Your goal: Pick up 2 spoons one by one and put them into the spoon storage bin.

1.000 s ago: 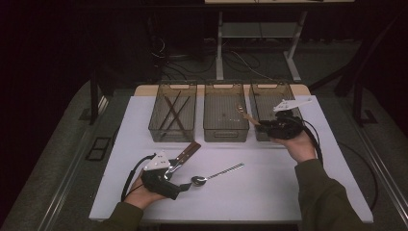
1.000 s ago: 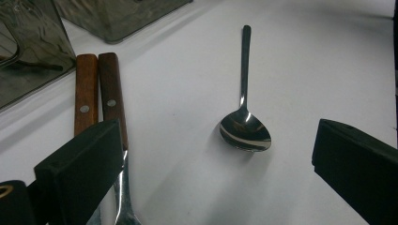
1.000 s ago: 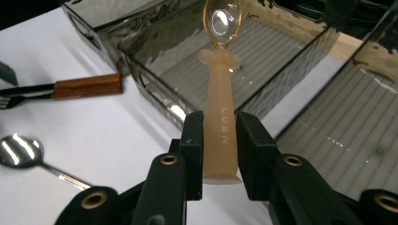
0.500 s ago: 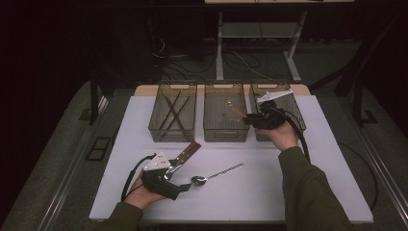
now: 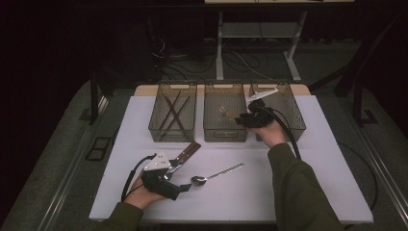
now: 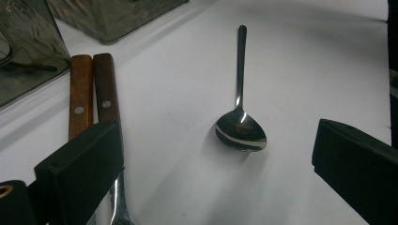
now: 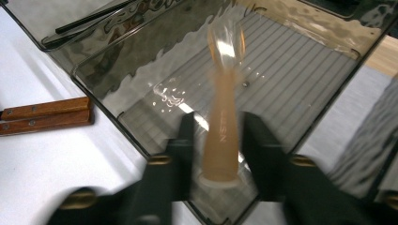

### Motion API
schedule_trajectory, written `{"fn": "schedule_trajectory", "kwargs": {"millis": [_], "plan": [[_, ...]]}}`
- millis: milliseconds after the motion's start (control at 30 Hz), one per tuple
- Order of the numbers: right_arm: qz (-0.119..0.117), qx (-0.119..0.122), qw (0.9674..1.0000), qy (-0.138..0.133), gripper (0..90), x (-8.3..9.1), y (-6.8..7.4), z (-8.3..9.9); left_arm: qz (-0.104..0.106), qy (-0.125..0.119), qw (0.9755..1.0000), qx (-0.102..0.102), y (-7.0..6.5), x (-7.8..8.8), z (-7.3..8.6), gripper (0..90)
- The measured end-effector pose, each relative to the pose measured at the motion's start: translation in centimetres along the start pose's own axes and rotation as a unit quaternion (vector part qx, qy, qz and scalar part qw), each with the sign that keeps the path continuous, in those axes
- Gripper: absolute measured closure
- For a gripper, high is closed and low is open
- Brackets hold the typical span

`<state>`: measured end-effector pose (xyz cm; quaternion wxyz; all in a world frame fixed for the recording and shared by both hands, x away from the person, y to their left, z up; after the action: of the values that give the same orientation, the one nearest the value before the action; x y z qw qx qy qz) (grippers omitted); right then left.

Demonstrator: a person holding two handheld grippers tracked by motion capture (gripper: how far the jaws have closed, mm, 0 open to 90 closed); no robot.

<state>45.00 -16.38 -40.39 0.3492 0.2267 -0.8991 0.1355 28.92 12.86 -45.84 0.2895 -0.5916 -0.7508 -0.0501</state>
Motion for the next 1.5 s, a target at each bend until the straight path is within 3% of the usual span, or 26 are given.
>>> {"fn": "schedule_trajectory", "kwargs": {"millis": [100,400,467,800,1000,1367,1500], "plan": [[0.017,0.005,0.9998,-0.012,46.0,0.1,0.0,-0.1,0.001,-0.001,1.0000,0.001,0.0,0.0,0.0,1.7],[-0.016,-0.033,0.9990,-0.025,36.8,1.7,-0.7,0.3,0.000,-0.001,1.0000,0.001,0.0,0.0,0.0,1.7],[-0.026,-0.038,0.9985,-0.031,35.7,2.2,-0.9,0.7,0.000,0.002,1.0000,0.001,0.0,0.0,0.0,1.7],[-0.021,-0.041,0.9977,-0.051,24.6,4.5,-1.7,3.4,-0.002,0.003,1.0000,0.002,0.0,-0.1,0.0,1.7],[-0.019,-0.044,0.9975,-0.051,12.1,5.2,-1.4,5.3,-0.003,0.002,1.0000,0.003,0.0,0.0,0.0,1.7],[-0.028,-0.036,0.9975,-0.055,11.3,6.8,-0.4,9.2,-0.004,0.002,1.0000,0.005,0.0,0.0,0.0,1.7],[-0.016,-0.029,0.9977,-0.059,11.3,7.2,-0.1,10.8,-0.005,0.004,1.0000,0.002,0.0,0.1,0.1,1.7]]}}
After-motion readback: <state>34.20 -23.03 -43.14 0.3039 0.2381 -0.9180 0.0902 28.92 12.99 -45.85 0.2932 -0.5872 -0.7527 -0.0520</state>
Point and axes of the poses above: each handheld gripper's, and its own axes: x roughly backward along the jaws, z roughly out of its underside, y roughly to its left, the point moved 4 cm from there along -x, roughly forward along the jaws, and after that the axes turned 15 degrees about z, right-handed, at the moved point
